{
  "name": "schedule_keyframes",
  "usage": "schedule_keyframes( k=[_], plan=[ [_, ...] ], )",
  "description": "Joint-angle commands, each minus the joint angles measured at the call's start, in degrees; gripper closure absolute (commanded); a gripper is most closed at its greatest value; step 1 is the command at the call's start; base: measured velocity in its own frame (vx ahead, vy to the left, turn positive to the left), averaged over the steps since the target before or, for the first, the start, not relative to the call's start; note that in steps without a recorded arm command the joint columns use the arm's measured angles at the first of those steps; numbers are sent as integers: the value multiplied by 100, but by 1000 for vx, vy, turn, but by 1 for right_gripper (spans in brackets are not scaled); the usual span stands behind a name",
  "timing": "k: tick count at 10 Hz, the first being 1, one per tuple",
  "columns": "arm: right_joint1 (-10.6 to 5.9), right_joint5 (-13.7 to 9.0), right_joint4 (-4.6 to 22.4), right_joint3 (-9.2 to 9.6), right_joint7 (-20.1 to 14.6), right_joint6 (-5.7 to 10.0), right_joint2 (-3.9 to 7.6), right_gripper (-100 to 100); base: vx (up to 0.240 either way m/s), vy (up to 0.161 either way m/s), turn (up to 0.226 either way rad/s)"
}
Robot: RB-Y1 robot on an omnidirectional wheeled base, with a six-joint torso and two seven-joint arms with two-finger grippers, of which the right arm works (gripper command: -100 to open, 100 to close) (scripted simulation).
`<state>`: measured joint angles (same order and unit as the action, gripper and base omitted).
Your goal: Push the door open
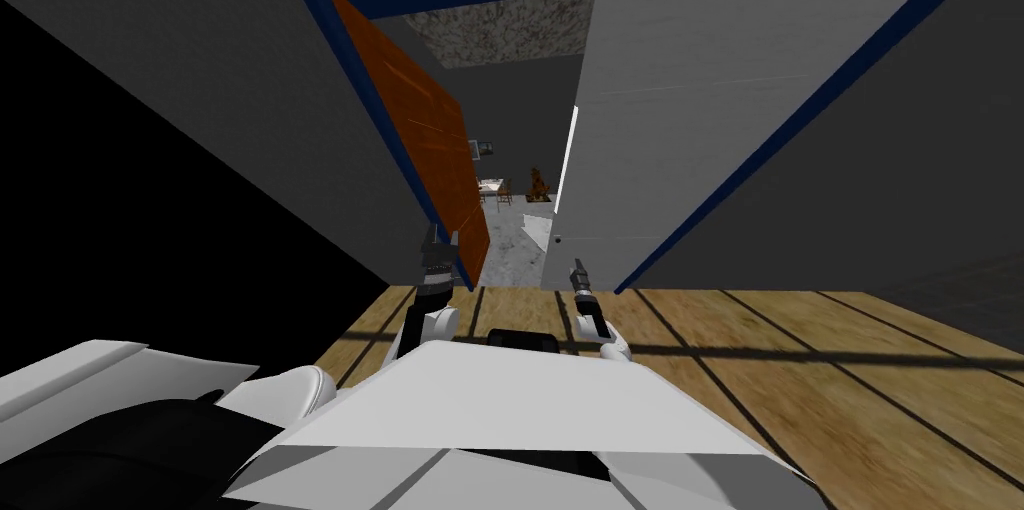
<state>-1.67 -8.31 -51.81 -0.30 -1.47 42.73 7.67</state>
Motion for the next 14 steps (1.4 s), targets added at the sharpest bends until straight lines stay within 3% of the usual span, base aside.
schedule_keyframes(
  k=[1,5,11,12,14],
  plan=[
    [-59,-5,186,6,-3,32,2,-100,56,-58,143],
    [-275,-25,765,13,-25,143,20,-100,65,-58,116],
    [-517,-47,1412,20,-50,266,38,-100,62,-57,101],
    [-473,-44,1297,20,-44,228,36,-100,30,-23,14],
    [-477,-53,1332,-3,-32,250,27,-100,162,-22,24]
  ],
)
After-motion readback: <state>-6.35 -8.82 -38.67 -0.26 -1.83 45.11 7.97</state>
